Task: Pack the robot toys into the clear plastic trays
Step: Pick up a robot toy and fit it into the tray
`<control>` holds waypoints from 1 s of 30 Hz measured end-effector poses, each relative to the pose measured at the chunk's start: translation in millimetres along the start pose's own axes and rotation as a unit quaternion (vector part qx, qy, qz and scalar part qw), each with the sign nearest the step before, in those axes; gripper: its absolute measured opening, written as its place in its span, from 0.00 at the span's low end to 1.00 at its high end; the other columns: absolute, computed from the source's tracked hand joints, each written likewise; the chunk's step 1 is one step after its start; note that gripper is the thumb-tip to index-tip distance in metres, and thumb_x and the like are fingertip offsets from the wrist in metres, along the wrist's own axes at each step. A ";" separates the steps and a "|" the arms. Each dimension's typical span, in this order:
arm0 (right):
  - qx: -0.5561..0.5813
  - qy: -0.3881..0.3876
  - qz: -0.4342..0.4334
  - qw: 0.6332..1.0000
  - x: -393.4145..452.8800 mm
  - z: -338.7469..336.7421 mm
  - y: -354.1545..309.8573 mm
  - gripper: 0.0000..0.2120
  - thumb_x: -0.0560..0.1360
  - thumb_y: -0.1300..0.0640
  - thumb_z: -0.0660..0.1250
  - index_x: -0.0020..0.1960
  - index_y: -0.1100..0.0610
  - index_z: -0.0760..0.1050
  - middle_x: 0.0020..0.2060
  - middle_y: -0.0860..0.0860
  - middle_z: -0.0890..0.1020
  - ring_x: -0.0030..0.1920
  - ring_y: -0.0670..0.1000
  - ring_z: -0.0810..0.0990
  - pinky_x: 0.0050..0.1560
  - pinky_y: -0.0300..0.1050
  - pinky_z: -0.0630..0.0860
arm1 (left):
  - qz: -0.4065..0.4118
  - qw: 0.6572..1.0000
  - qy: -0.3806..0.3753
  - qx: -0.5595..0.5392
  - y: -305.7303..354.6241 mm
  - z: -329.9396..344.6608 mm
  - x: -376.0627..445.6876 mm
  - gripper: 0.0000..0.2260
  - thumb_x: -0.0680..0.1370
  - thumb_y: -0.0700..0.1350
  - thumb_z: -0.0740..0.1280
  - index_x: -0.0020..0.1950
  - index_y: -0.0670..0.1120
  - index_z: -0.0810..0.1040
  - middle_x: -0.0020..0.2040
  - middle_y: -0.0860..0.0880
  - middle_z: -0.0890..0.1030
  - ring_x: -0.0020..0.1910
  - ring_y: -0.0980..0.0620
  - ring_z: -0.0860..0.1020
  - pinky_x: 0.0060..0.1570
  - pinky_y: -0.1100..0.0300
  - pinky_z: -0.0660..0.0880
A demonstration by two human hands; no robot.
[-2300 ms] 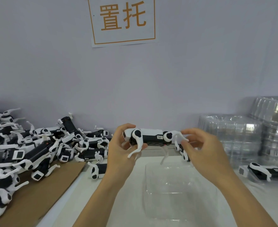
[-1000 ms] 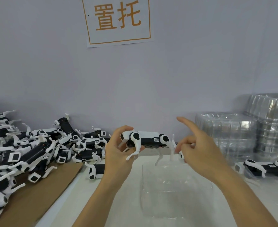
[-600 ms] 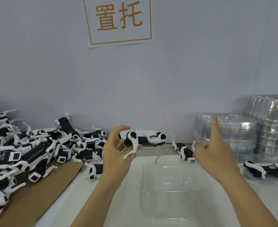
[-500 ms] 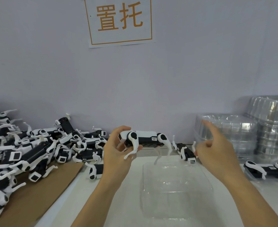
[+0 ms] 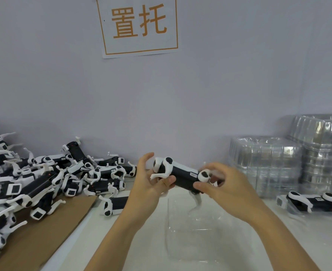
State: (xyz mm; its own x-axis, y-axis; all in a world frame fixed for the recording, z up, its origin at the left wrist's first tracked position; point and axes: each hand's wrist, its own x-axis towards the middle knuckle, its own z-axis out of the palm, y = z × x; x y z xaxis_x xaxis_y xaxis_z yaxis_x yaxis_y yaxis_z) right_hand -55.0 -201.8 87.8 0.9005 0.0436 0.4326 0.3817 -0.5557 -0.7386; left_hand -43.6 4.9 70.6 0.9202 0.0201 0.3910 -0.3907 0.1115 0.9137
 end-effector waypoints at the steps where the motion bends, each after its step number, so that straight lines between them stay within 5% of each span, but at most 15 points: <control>1: -0.015 0.042 0.003 0.999 2.4 -2.5 3.0 0.06 0.69 0.48 0.76 0.42 0.47 0.80 0.35 0.42 0.81 0.36 0.41 0.78 0.34 0.30 0.70 | -0.023 0.999 -0.008 0.041 -2.1 -1.2 1.4 0.26 0.77 0.41 0.71 0.69 0.59 0.66 0.54 0.49 0.84 0.52 0.50 0.83 0.52 0.58 0.78; 5: -0.041 0.065 0.066 0.995 12.0 -2.2 13.3 0.12 0.71 0.52 0.74 0.33 0.56 0.80 0.29 0.52 0.82 0.33 0.55 0.83 0.38 0.50 0.80 | -0.099 0.982 -0.057 0.147 -14.9 -10.5 1.9 0.15 0.81 0.47 0.67 0.63 0.63 0.68 0.59 0.58 0.80 0.53 0.62 0.80 0.60 0.55 0.77; 8: 0.048 0.083 0.142 0.985 21.3 7.7 17.6 0.18 0.73 0.53 0.73 0.27 0.57 0.77 0.23 0.50 0.80 0.28 0.53 0.84 0.35 0.47 0.78 | -0.062 0.973 0.017 0.221 -22.7 -23.6 4.8 0.10 0.81 0.46 0.67 0.58 0.60 0.73 0.58 0.58 0.78 0.55 0.58 0.78 0.52 0.65 0.75; 12: 0.169 0.185 0.244 0.937 40.0 23.4 31.6 0.16 0.74 0.52 0.70 0.33 0.62 0.81 0.32 0.56 0.85 0.40 0.58 0.85 0.48 0.55 0.80 | -0.023 0.862 0.193 0.469 -33.3 -57.8 7.3 0.13 0.78 0.42 0.66 0.61 0.52 0.77 0.63 0.53 0.75 0.64 0.48 0.68 0.58 0.58 0.64; 16: 0.203 0.204 0.252 0.924 39.5 38.4 36.2 0.09 0.75 0.59 0.67 0.45 0.66 0.79 0.42 0.65 0.83 0.48 0.66 0.82 0.57 0.62 0.78 | -0.122 0.791 0.208 0.562 -35.7 -96.1 5.5 0.15 0.79 0.46 0.64 0.66 0.52 0.75 0.66 0.48 0.73 0.66 0.43 0.66 0.65 0.49 0.64; 19: 0.150 0.192 0.213 0.946 30.2 46.5 41.7 0.08 0.74 0.61 0.65 0.49 0.63 0.79 0.36 0.59 0.81 0.35 0.54 0.76 0.38 0.44 0.71 | -0.172 0.816 0.167 0.526 -41.0 -115.6 1.4 0.11 0.81 0.42 0.61 0.62 0.46 0.77 0.60 0.45 0.78 0.57 0.45 0.75 0.58 0.53 0.73; 22: 0.143 0.155 0.168 0.963 21.2 54.0 32.7 0.10 0.76 0.60 0.66 0.52 0.48 0.82 0.43 0.41 0.82 0.42 0.39 0.78 0.39 0.35 0.70 | -0.151 0.838 0.182 0.491 -44.7 -120.6 -3.6 0.10 0.81 0.37 0.59 0.54 0.41 0.79 0.51 0.42 0.81 0.48 0.45 0.79 0.47 0.54 0.75; 26: 0.142 0.106 0.098 0.979 14.9 56.3 18.1 0.19 0.77 0.63 0.63 0.39 0.40 0.81 0.38 0.38 0.85 0.44 0.43 0.83 0.45 0.40 0.76 | -0.156 0.834 0.196 0.491 -36.2 -118.3 -2.3 0.07 0.78 0.35 0.64 0.45 0.43 0.80 0.39 0.48 0.80 0.38 0.48 0.78 0.38 0.58 0.74; 30: 0.135 0.005 0.078 0.988 12.4 56.3 2.6 0.14 0.78 0.63 0.63 0.43 0.49 0.84 0.43 0.46 0.85 0.38 0.44 0.84 0.37 0.30 0.74 | -0.116 0.875 0.176 0.437 -16.4 -105.7 3.2 0.08 0.78 0.35 0.66 0.43 0.46 0.81 0.39 0.49 0.81 0.37 0.46 0.83 0.43 0.52 0.80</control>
State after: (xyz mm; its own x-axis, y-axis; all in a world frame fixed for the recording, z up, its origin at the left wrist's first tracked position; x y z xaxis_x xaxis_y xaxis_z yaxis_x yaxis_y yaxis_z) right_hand -31.1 -156.1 62.1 0.9512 -0.0346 0.3066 0.2810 -0.3135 -0.9071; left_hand -31.5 108.2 45.2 0.8677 0.4194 0.2667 0.0782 -0.6451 0.7601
